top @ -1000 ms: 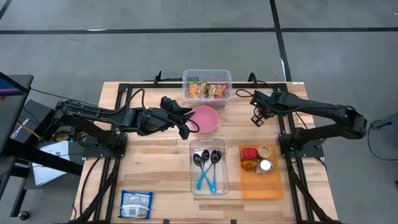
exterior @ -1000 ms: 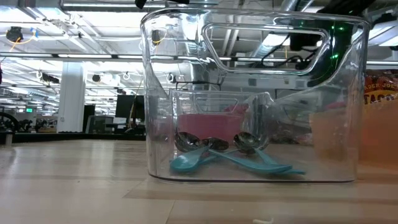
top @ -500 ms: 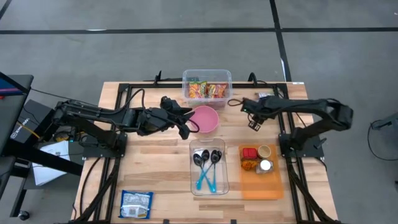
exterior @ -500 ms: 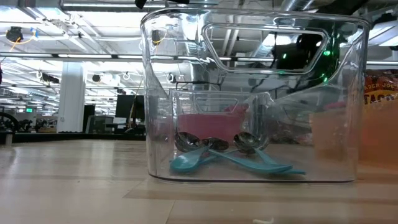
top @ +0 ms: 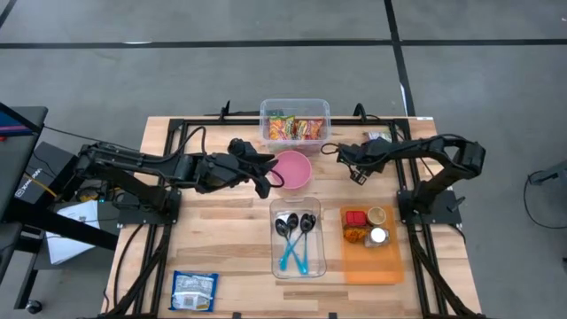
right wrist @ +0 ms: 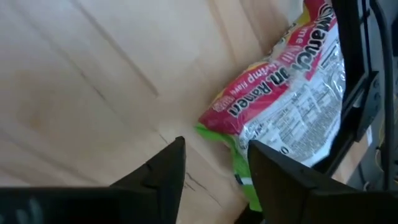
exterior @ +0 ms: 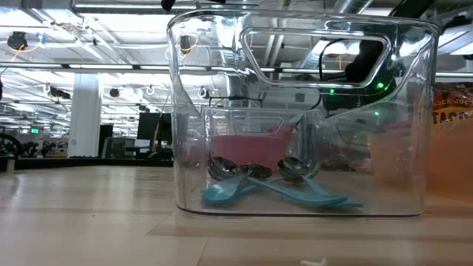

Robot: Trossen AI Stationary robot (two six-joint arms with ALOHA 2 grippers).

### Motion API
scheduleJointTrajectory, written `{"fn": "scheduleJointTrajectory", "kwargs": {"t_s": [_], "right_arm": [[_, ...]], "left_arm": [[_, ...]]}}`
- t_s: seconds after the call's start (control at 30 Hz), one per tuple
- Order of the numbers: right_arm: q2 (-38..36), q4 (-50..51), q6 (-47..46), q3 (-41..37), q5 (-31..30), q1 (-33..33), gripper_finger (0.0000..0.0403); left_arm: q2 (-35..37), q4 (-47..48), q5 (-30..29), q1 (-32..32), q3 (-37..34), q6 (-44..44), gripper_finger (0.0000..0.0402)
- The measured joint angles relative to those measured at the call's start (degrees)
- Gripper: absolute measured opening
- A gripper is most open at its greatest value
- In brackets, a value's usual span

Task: Pick & Place Food Item
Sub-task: Put the green noodle pack into the top transparent bin

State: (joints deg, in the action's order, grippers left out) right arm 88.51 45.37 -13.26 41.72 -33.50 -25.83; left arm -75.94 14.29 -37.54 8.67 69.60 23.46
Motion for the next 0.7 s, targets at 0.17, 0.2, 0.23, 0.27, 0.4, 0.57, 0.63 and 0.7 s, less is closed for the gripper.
{"fn": "scheduleJointTrajectory", "kwargs": {"t_s": [0.17, 0.2, 0.23, 0.27, 0.4, 0.57, 0.63, 0.7], "right_arm": [[0.0, -3.2, 0.1, -2.9, -2.7, -0.2, 0.0133], [0.0, -3.4, 0.2, -3.3, -3.2, -0.2, 0.0126], [0.0, -3.8, 0.2, -3.7, -4.0, -0.2, 0.0120], [0.0, -4.2, 0.2, -4.1, -4.6, -0.2, 0.0113], [0.0, -7.2, 1.1, -6.1, -5.7, -0.9, 0.0085], [-0.2, -7.9, 1.2, -7.0, -6.3, -1.9, 0.0020], [-1.3, -7.1, 1.2, -7.1, -4.7, -1.5, 0.0007], [-3.0, -6.0, 0.0, -7.2, -3.8, -0.3, 0.0009]], "left_arm": [[0.0, -0.7, 0.0, 0.0, 0.0, 1.4, 0.0076], [0.0, -0.7, 0.0, 0.0, 0.0, 1.5, 0.0076], [0.0, -0.7, 0.0, 0.0, 0.0, 1.5, 0.0076], [0.0, -0.7, 0.0, 0.0, 0.0, 1.5, 0.0076], [0.0, -0.7, 0.4, 0.0, 0.0, 2.5, 0.0076], [0.0, -1.6, 0.4, 0.0, 0.0, 2.5, 0.0076], [0.0, -1.6, 0.4, 0.0, 0.0, 2.5, 0.0076], [0.0, -1.7, 0.4, 0.0, 0.0, 2.5, 0.0076]]}}
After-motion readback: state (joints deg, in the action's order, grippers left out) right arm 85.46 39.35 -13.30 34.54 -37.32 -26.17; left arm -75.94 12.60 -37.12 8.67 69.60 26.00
